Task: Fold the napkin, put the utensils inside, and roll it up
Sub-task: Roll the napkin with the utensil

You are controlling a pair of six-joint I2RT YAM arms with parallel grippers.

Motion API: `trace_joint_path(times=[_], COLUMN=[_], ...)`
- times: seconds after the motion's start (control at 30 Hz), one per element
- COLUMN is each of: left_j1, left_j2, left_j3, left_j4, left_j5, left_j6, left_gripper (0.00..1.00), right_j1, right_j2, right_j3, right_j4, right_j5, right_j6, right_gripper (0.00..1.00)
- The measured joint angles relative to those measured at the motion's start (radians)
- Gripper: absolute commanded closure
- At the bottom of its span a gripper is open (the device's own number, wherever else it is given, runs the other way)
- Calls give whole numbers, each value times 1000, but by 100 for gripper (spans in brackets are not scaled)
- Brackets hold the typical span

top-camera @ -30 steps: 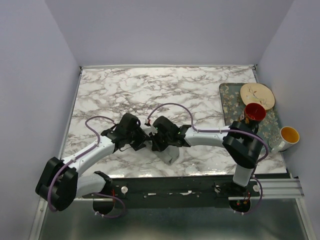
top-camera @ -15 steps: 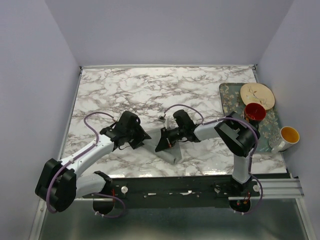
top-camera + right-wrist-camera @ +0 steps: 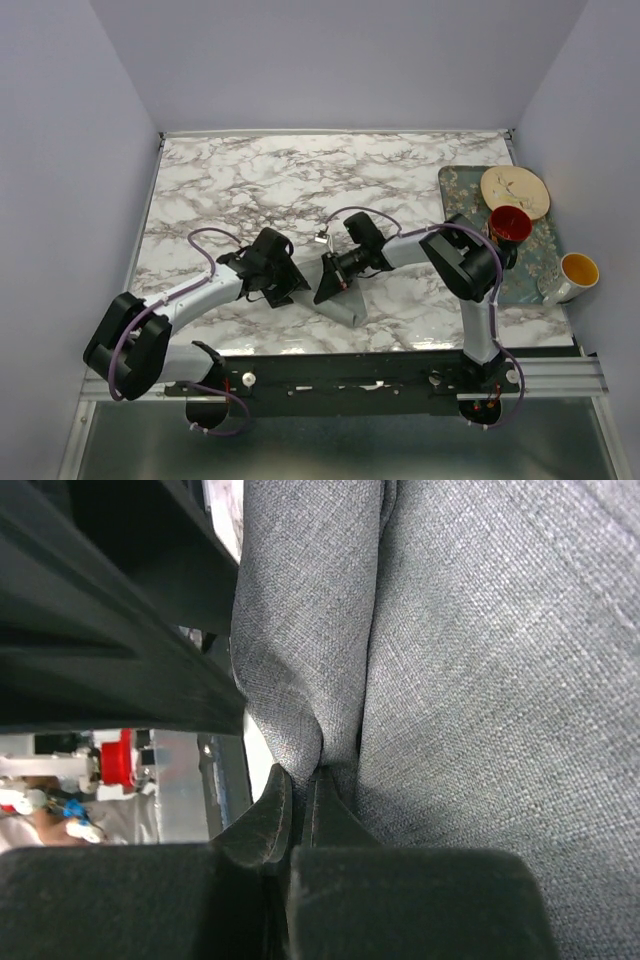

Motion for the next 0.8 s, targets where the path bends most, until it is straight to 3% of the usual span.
trace_joint_path(times=[0.23, 0.43, 0.63, 0.7, 0.8], left_j1=[2, 49, 116, 115, 114], left_j2=[13, -56, -52, -53, -55], left_j3=[-1, 27, 51, 18, -54], left_j4=[34, 29, 39, 77, 137], left_j5=[-1, -16, 7, 32, 53], left_j6=[10, 72, 118, 101, 52], left_gripper=[40, 42, 36, 28, 27], right_j1=[3, 3, 3, 3, 7], right_j2=[0, 0, 15, 17, 14], right_j3=[135, 221, 330, 354, 360], right_j4=[-290, -429, -549, -567, -570], right_j5=[69, 141, 234, 266, 293], right_j6=[-177, -296, -394, -419, -443], right_gripper=[99, 99, 100, 99, 99])
